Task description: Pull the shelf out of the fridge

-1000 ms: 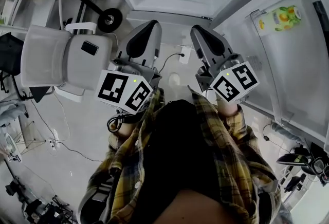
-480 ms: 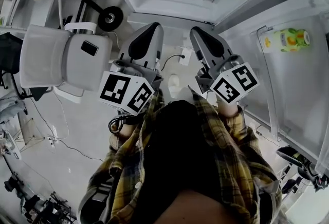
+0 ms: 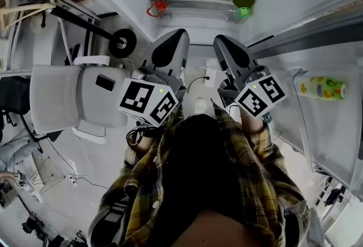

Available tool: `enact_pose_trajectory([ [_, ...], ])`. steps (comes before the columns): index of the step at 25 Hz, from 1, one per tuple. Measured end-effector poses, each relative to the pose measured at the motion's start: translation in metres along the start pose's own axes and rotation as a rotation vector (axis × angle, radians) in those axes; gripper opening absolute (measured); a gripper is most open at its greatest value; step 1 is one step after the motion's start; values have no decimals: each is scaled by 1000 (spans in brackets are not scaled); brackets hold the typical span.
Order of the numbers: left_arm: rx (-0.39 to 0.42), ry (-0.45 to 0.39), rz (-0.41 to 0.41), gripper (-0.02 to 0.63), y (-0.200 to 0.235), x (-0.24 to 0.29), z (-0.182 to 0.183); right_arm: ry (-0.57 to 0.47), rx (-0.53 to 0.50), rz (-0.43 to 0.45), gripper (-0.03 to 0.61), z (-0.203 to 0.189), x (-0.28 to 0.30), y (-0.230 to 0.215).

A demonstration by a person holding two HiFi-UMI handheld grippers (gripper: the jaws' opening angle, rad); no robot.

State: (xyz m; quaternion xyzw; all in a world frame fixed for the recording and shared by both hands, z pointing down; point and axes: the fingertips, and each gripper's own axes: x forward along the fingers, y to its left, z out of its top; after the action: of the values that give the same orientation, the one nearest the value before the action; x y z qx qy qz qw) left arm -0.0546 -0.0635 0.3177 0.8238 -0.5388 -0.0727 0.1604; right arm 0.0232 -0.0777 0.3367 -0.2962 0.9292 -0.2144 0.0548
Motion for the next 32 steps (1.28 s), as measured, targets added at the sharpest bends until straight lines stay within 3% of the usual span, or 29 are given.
enact_pose_trajectory([
  [10,24,59,-150,3,54,69,30,-88,2,-143,20,34,71,-38],
  [21,33,132,-346,3,47,114,26,-148,27,-302,20,42,82,-70],
  [27,8,161,-340,3,47,123,15,-134,63,-352,20,37,71,-92],
  [32,-12,141,-298,3,50,130,17,-132,65,-326,21,45,75,-104],
])
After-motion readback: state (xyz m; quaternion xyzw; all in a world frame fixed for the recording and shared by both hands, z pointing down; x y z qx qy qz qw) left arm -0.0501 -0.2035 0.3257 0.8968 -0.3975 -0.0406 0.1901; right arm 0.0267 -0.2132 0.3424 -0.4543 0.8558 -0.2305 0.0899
